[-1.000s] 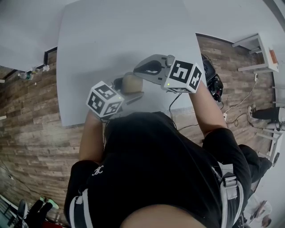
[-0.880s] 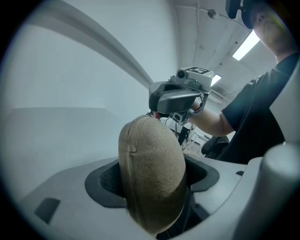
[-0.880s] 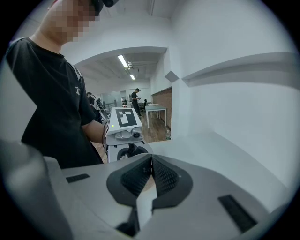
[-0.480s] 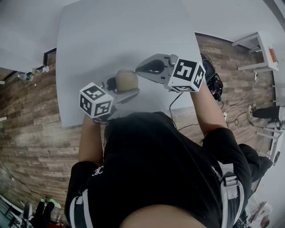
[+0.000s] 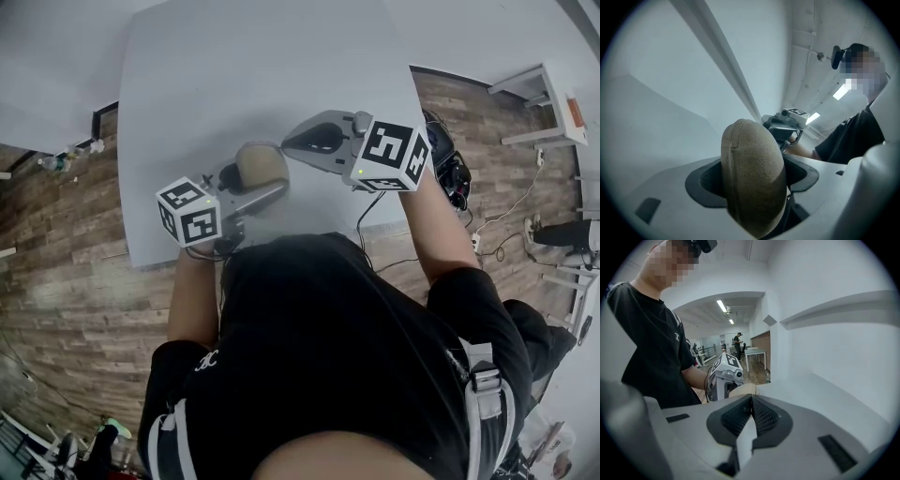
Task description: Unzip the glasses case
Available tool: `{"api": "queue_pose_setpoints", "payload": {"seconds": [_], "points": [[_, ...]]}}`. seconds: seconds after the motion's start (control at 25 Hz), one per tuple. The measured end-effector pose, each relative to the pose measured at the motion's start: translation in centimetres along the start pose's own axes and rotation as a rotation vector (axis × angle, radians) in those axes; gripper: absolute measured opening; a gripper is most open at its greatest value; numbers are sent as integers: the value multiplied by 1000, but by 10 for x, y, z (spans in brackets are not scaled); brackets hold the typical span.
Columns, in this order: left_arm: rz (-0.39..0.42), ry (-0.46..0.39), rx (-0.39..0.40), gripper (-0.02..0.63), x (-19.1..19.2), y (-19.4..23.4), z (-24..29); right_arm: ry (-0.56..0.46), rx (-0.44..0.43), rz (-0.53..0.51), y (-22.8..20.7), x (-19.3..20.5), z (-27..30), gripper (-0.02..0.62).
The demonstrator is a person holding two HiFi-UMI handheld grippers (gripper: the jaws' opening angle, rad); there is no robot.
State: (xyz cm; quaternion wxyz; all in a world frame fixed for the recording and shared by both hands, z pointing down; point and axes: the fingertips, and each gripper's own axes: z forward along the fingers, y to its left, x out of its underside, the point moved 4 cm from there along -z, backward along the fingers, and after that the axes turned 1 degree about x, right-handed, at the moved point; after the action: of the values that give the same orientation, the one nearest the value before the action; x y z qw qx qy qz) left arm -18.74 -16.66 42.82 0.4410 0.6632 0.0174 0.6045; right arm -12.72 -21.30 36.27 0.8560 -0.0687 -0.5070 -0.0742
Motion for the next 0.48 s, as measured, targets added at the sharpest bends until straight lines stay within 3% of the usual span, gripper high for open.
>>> {"api": "queue_pose_setpoints", "payload": {"seconds": [0.24, 0.48], "points": [[-46, -46, -7, 354, -2, 9, -3, 35, -16, 13, 4, 12, 2, 16], [-144, -161, -7, 354, -13, 19, -9, 39, -17, 30, 8, 18, 6, 17]]}}
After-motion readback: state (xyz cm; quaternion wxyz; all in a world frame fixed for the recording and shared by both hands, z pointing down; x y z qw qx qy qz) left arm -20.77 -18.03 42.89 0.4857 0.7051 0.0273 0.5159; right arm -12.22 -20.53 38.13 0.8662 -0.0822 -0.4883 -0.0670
